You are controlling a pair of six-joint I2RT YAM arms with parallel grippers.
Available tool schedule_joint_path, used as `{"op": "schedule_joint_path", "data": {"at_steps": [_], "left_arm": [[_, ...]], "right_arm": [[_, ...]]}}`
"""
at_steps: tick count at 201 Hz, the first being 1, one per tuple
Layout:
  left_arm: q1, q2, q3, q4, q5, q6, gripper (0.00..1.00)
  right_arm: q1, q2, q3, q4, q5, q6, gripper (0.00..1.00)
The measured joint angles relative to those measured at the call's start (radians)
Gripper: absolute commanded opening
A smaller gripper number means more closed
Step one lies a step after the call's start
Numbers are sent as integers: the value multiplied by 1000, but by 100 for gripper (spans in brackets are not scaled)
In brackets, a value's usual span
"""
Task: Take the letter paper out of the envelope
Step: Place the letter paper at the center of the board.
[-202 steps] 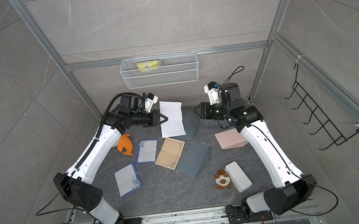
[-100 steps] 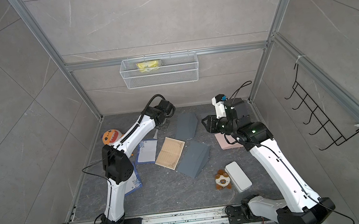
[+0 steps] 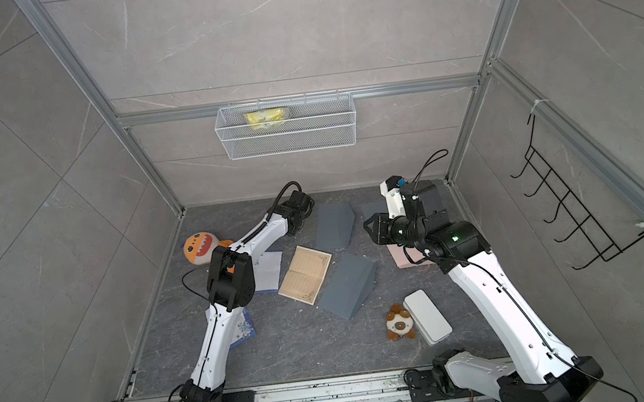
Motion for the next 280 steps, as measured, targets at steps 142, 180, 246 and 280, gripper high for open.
{"op": "schedule_joint_path", "data": {"at_steps": [142, 180, 246, 280], "left_arm": [[-10, 48, 41, -10, 125, -77, 41], [-10, 48, 53, -14, 147, -87, 52], [-12, 27, 70, -37, 203, -136, 93], [-14, -27, 45, -56, 225, -175, 100]], "right_arm": [[0, 18, 0, -28, 10, -11, 35], [0, 18, 0, -28, 10, -10, 35], [0, 18, -9, -27, 26, 13, 38], [0, 18, -22, -27, 101, 44, 45]]}}
